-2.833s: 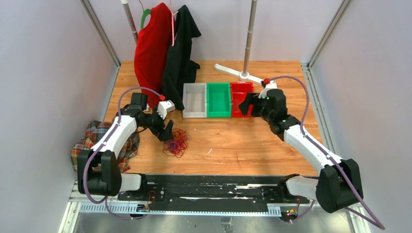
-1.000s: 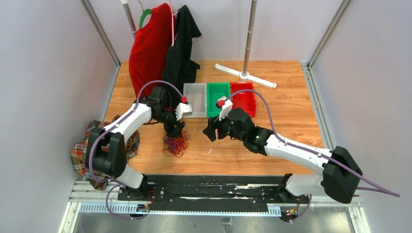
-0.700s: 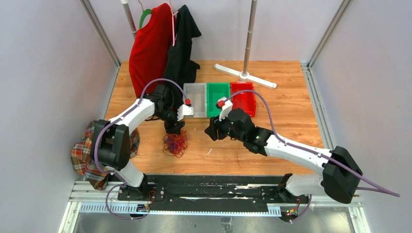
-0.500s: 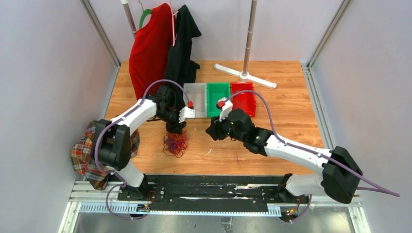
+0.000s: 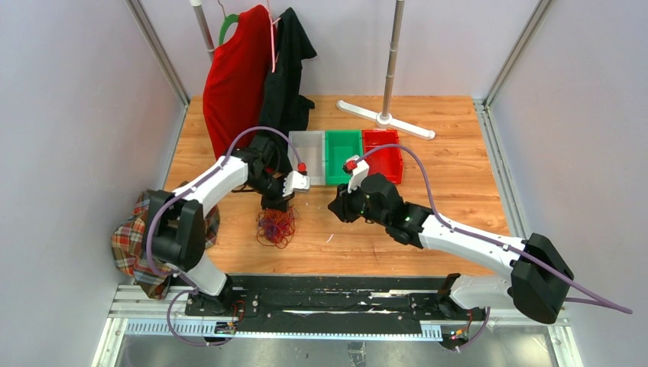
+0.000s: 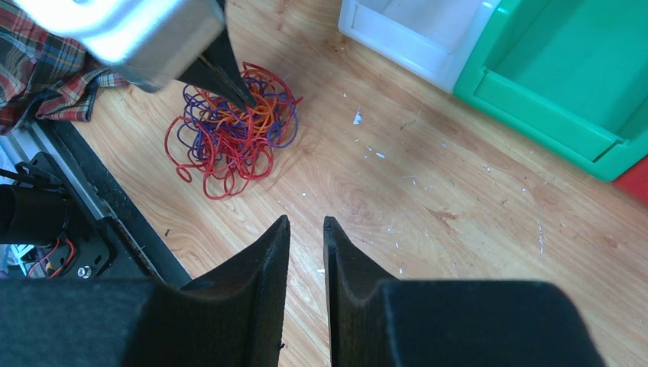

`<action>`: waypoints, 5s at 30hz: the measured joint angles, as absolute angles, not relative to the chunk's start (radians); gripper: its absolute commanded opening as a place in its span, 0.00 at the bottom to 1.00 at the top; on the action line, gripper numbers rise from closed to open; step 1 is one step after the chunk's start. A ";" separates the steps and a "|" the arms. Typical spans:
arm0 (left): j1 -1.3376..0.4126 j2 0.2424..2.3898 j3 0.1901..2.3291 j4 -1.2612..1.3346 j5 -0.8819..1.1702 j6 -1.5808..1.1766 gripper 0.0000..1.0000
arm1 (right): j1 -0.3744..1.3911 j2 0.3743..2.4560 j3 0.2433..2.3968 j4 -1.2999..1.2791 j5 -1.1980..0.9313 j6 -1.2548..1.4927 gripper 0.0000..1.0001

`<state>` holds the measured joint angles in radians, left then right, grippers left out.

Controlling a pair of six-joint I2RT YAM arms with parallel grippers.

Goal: Untangle the cables

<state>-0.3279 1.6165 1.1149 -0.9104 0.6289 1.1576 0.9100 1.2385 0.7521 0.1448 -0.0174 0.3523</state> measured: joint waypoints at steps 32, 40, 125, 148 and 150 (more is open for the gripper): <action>-0.356 1.208 1.338 -1.055 0.774 0.495 0.01 | 1.005 1.338 0.792 0.425 -0.104 0.294 0.64; -0.369 1.205 1.436 -1.071 0.793 0.454 0.01 | 1.017 1.431 0.851 0.487 -0.123 0.287 0.61; -0.383 1.083 1.980 -0.406 0.490 0.175 0.00 | 1.021 1.546 0.940 0.437 -0.130 0.283 0.32; -0.384 1.068 1.980 -0.262 0.119 0.356 0.00 | 0.933 1.351 0.668 0.601 -0.002 0.435 0.01; -0.384 1.071 1.987 -0.244 0.086 0.378 0.00 | 0.923 1.344 0.656 0.620 -0.004 0.456 0.01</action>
